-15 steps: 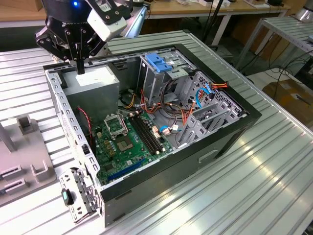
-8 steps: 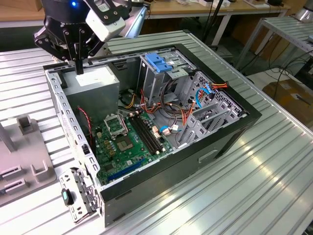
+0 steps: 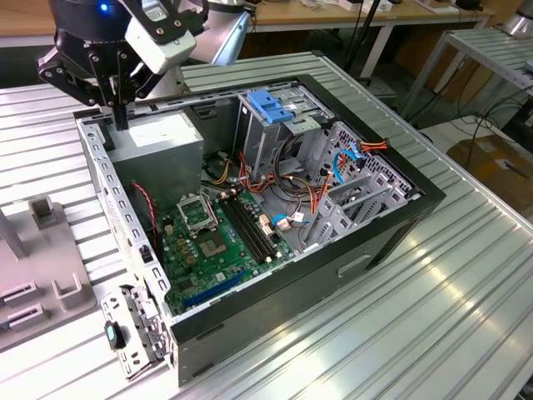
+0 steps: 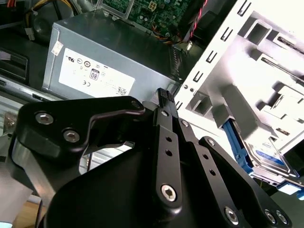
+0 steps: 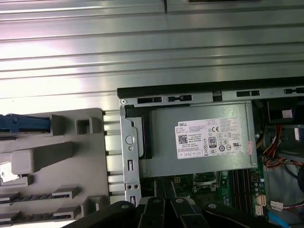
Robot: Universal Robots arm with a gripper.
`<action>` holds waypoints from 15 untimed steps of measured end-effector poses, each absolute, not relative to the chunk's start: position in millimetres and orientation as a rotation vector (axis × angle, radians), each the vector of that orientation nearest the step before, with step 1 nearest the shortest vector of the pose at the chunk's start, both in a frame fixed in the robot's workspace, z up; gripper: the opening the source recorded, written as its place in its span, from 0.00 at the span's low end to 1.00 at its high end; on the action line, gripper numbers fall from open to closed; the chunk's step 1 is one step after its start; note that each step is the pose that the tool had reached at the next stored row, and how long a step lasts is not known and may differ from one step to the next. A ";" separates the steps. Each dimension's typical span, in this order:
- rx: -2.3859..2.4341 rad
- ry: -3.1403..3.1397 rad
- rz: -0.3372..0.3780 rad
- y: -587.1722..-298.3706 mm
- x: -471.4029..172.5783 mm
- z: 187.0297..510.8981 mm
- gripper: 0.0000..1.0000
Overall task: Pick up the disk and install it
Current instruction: 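Reach for the disk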
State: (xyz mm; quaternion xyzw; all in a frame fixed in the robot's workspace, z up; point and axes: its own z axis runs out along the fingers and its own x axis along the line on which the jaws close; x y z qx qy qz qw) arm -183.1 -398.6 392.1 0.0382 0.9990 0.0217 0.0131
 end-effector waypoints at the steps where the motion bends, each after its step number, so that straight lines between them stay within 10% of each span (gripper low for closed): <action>1: 0.119 3.113 0.068 -398.6 -184.6 392.1 0.11; 15: 0.119 3.112 0.068 -396.3 -206.3 391.7 0.11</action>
